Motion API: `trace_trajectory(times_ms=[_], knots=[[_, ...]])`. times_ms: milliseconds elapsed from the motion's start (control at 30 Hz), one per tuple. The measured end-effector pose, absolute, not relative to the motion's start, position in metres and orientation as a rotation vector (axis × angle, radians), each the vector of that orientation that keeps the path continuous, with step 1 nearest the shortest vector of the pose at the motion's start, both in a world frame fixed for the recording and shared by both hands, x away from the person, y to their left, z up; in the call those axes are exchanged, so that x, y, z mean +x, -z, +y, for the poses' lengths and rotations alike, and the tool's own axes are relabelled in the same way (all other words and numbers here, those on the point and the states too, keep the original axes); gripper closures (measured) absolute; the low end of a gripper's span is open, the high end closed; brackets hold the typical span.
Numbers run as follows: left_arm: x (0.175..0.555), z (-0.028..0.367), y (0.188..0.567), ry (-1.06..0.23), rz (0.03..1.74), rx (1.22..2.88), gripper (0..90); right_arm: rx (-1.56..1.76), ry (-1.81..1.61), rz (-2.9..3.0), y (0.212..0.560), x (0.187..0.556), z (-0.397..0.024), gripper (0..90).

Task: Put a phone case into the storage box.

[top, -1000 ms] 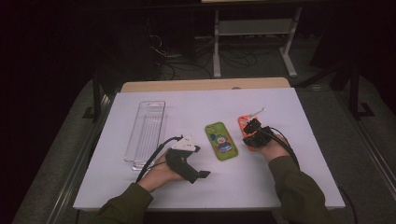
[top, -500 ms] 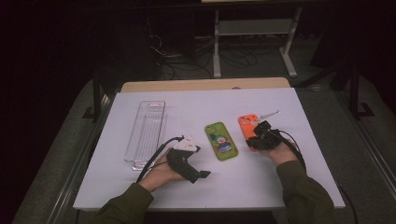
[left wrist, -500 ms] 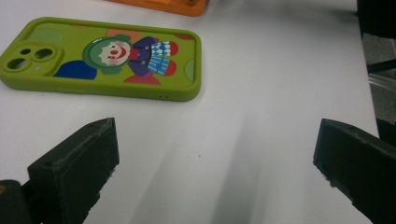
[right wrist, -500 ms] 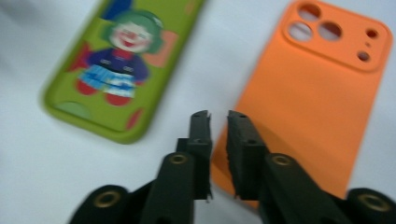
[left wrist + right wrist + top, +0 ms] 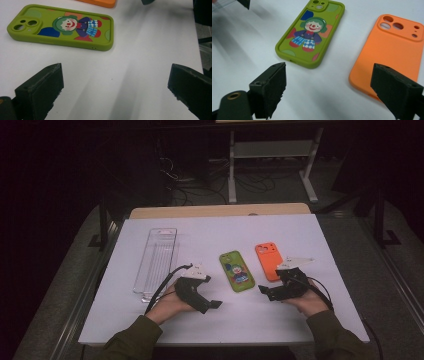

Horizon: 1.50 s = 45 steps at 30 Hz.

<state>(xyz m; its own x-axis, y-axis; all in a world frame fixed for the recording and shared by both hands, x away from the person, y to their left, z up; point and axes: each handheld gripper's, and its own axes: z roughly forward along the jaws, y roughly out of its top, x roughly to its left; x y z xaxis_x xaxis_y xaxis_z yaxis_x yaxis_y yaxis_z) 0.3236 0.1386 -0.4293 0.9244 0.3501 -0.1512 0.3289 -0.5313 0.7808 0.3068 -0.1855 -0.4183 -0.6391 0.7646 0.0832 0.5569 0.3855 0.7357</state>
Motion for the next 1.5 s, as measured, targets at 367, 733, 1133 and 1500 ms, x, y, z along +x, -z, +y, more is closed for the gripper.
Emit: trace_trajectory(times_ms=[367, 733, 1133, 1500], knots=[[0.324, 0.142, 0.432, -0.034, 0.483, 2.169, 0.0, 1.153, -1.112, 2.363, 0.432, 0.286, -0.188, 0.5], [0.324, 0.144, 0.431, -0.039, 0.5, 2.154, 0.0, 1.136, -1.095, 2.379, 0.432, 0.279, -0.185, 0.3], [0.325, 0.146, 0.428, -0.053, 0.485, 2.14, 0.0, 1.176, -1.05, 2.358, 0.422, 0.282, -0.187, 0.3], [0.326, 0.146, 0.428, -0.045, 0.492, 2.123, 0.0, 1.224, -0.981, 2.358, 0.401, 0.301, -0.186, 0.4]])
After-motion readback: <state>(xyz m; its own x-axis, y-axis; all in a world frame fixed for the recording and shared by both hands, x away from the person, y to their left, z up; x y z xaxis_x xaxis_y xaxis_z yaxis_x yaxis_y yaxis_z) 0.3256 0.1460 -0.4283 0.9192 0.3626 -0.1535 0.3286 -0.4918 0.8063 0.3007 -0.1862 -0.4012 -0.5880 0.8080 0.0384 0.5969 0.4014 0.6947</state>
